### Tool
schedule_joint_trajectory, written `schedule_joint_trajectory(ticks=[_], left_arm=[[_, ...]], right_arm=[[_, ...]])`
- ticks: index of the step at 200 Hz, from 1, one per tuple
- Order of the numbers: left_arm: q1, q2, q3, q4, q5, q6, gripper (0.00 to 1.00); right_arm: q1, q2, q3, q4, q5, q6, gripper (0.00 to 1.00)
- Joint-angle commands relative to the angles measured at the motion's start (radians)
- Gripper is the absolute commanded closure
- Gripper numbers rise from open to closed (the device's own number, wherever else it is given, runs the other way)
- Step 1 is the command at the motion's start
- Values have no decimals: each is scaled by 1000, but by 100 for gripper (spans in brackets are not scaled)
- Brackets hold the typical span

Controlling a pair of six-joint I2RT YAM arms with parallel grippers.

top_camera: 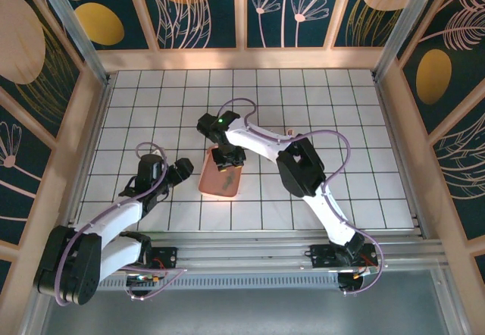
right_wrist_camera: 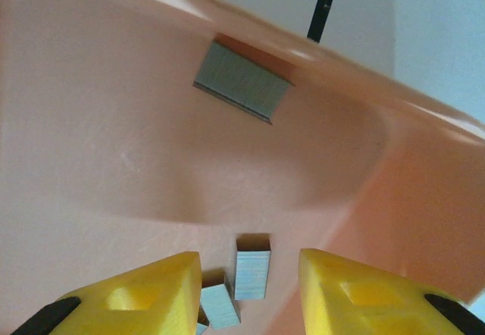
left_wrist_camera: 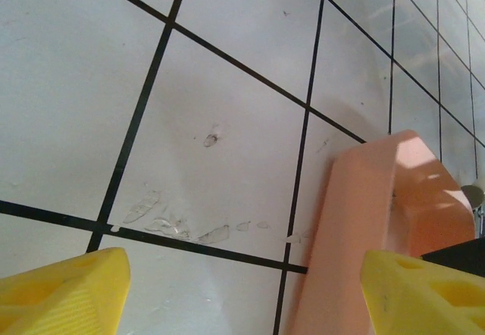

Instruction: Load the staples into the stapler

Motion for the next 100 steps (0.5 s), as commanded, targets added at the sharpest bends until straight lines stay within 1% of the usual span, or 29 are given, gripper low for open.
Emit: schedule_joint_trajectory(ticks=[1, 27, 31, 56, 100], left_arm=[[9, -17, -8, -25, -15, -16, 20], [12, -19, -8, -24, -17, -13, 20], [12, -21, -8, -24, -19, -12, 20], [14, -26, -8, -25, -21, -10, 21], [20, -35, -13, -25, -22, -5, 21]], right_arm=[[-5, 42, 33, -68, 16, -19, 60], [-6, 62, 54, -85, 16, -22, 60], [-7, 67, 57, -86, -11, -22, 60], [-8, 82, 69, -88, -45, -26, 60], [-8, 92, 70, -84, -76, -28, 65]])
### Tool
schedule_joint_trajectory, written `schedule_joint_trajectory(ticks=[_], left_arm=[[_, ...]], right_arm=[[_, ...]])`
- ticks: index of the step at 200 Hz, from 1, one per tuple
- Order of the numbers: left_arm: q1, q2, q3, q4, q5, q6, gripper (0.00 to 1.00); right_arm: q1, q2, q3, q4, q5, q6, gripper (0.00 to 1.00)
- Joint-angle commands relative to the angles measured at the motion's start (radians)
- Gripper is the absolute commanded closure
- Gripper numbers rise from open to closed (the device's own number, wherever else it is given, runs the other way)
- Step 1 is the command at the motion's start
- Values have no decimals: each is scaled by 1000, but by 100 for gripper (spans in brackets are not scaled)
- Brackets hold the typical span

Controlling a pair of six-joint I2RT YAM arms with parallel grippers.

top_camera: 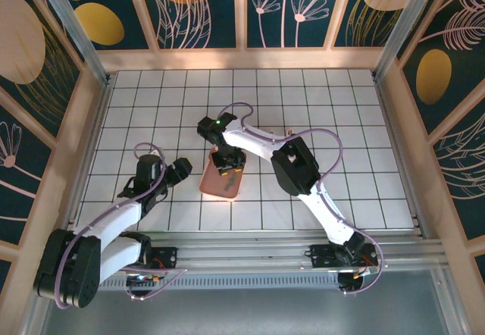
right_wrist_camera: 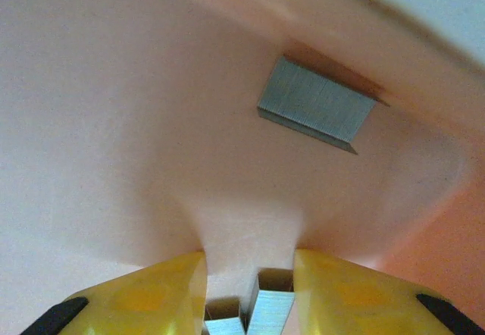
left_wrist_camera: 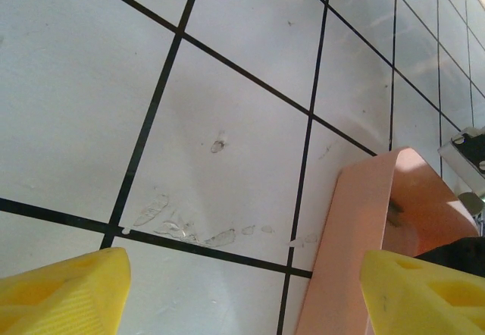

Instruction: Load the staples into the stapler

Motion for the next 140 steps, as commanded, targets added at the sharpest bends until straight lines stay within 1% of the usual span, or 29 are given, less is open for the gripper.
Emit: schedule_joint_trajectory(ticks=[1, 16, 38, 59, 76, 92, 114, 140], left_arm=[[10, -15, -11, -14, -15, -5, 21], [10, -16, -14, -12, -16, -5, 21], [11, -19, -15, -13, -15, -3, 21], [12, -21, -17, -8, -12, -3, 21], [13, -19, -19, -3, -8, -1, 21], [12, -16, -21, 1, 2, 3, 21], [13, -11, -29, 30, 68, -3, 24], [12, -9, -48, 83, 187, -7, 29]], right_arm=[[-3, 24, 26, -37, -28, -7, 66], [-4, 18, 18, -14, -45, -4, 71], [-4, -3, 17, 36, -72, -1, 73], [-4, -38, 21, 87, -74, 4, 73], [-4, -61, 24, 91, -54, 18, 73], [-4, -71, 26, 63, -33, 29, 68], [3, -77, 30, 18, -13, 31, 67], [6, -91, 29, 12, -20, 33, 66]])
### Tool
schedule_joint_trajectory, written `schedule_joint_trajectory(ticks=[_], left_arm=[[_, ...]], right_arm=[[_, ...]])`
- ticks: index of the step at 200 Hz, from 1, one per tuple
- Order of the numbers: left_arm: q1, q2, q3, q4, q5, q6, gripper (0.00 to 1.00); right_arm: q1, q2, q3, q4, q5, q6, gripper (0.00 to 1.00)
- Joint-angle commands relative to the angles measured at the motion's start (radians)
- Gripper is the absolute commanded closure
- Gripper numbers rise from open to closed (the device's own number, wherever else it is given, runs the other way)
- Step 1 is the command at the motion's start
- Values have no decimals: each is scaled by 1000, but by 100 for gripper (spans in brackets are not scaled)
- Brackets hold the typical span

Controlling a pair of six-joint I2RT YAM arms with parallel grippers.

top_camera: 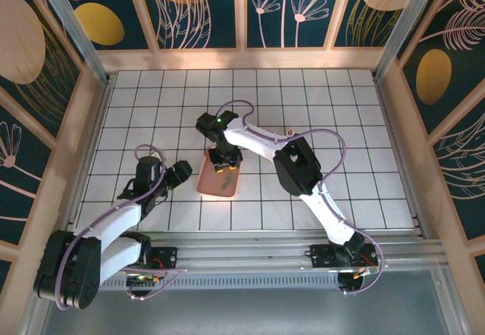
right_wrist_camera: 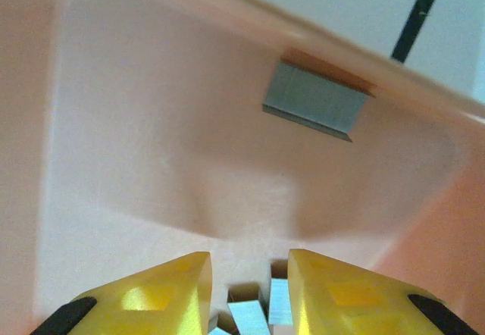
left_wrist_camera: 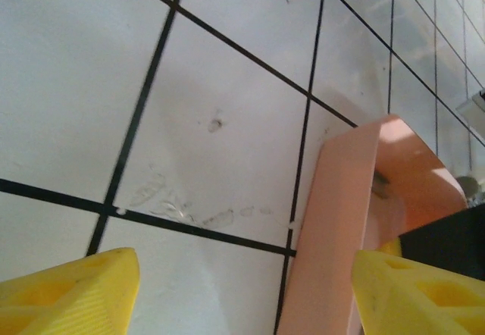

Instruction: Load the staples into the stapler

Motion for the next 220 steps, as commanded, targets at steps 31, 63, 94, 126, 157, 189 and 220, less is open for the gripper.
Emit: schedule_joint_trajectory(ticks=[31, 63, 94, 126, 157, 189, 220], left_arm=[[6, -35, -46, 97, 199, -6, 31], [6, -67, -75, 139, 231, -9, 30], [5, -20, -80, 156, 251, 6, 37], [6, 38, -76, 172, 282, 27, 42], [6, 79, -73, 177, 302, 52, 45], [5, 107, -71, 172, 306, 77, 46], [5, 111, -72, 147, 270, 83, 48]], right_arm=[[6, -69, 30, -67, 23, 22, 63], [8, -70, 17, -65, 18, 22, 63], [11, -66, 17, -65, 6, 19, 62], [16, -58, 17, -87, 13, 15, 62], [18, -46, 21, -101, 18, 9, 62], [19, -34, 33, -117, 25, 5, 62], [19, -26, 40, -124, 27, 2, 62]])
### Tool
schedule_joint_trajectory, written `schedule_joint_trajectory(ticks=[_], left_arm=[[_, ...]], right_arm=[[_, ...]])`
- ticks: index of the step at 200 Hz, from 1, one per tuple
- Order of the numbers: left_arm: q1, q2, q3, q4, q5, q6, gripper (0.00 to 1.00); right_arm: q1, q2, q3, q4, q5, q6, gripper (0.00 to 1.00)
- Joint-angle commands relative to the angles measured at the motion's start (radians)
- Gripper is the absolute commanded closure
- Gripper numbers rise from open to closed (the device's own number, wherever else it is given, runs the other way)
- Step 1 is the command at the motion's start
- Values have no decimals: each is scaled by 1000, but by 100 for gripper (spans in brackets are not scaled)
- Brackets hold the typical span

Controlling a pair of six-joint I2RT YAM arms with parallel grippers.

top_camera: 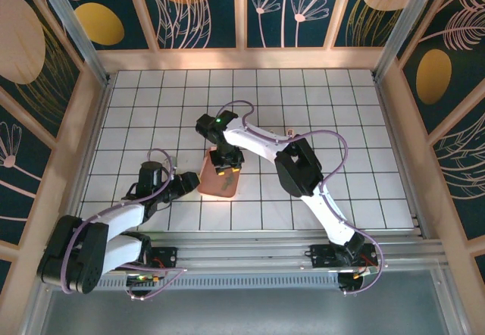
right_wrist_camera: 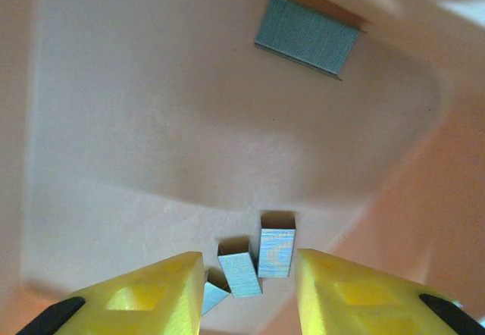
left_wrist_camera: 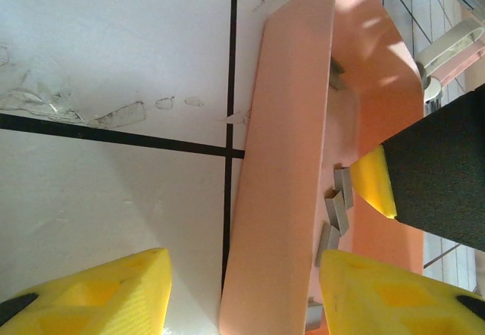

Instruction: Load the staples into the stapler

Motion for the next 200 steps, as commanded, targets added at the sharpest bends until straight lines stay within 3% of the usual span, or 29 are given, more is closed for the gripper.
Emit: schedule_joint_trajectory(ticks=[1, 49, 159, 200], left_arm=[[6, 6, -5, 0, -14, 32, 49], [5, 4, -17, -25, -66, 10, 61], [5, 3, 8, -25, -67, 8, 61], [5, 2, 13, -27, -65, 8, 60]], right_arm=[[7, -9, 38, -53, 22, -9, 62], [8, 5, 40, -83, 34, -20, 61], [9, 72, 22, -132, -33, -43, 61], [6, 64, -60, -59, -89, -40, 63]])
